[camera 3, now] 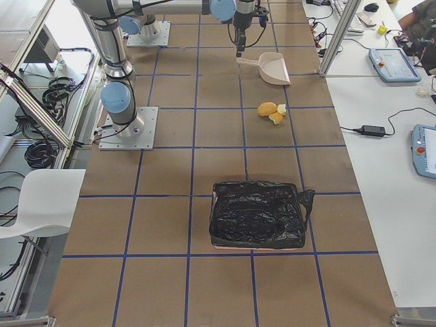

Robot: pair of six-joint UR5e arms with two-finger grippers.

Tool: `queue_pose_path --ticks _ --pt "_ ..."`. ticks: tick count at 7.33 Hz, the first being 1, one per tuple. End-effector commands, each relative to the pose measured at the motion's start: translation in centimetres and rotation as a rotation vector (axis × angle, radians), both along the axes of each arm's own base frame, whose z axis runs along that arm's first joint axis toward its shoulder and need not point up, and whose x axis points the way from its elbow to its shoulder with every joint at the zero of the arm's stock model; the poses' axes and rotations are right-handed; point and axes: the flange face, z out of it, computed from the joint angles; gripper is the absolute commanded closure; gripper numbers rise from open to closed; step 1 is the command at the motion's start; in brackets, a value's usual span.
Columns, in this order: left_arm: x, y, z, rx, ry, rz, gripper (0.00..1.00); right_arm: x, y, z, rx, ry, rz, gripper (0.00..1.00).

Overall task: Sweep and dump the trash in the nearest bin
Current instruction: 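Lift the brush with the left gripper while the right gripper reaches for the dustpan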

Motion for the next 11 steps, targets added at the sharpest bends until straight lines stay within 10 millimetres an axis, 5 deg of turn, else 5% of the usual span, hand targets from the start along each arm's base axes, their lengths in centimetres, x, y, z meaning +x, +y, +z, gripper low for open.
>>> queue_pose_path --ticks 1,2,6,8,11 --pt "5.8 -2.5 4.0 -0.008 0.015 -0.096 1.0 5.1 -2.7 -4.4 -0.03 -0.007 0.005 0.0" --pt "6.8 -2.6 4.3 0.012 0.011 -0.168 1.0 7.9 -3.9 -7.1 -0.057 -0.023 0.019 0.0" --pt "6.8 -3.0 3.9 -0.018 0.009 -0.197 1.0 16.1 -3.6 -14.6 -0.097 -0.029 0.075 0.0" --pt "7.0 -4.5 3.8 -0.117 0.007 -0.2 1.0 17.6 -4.7 -19.7 -0.142 -0.036 0.088 0.0" --pt "7.6 -7.3 5.0 -0.132 0.0 -0.173 1.0 17.3 -3.5 -21.9 -0.096 -0.023 0.071 0.03"
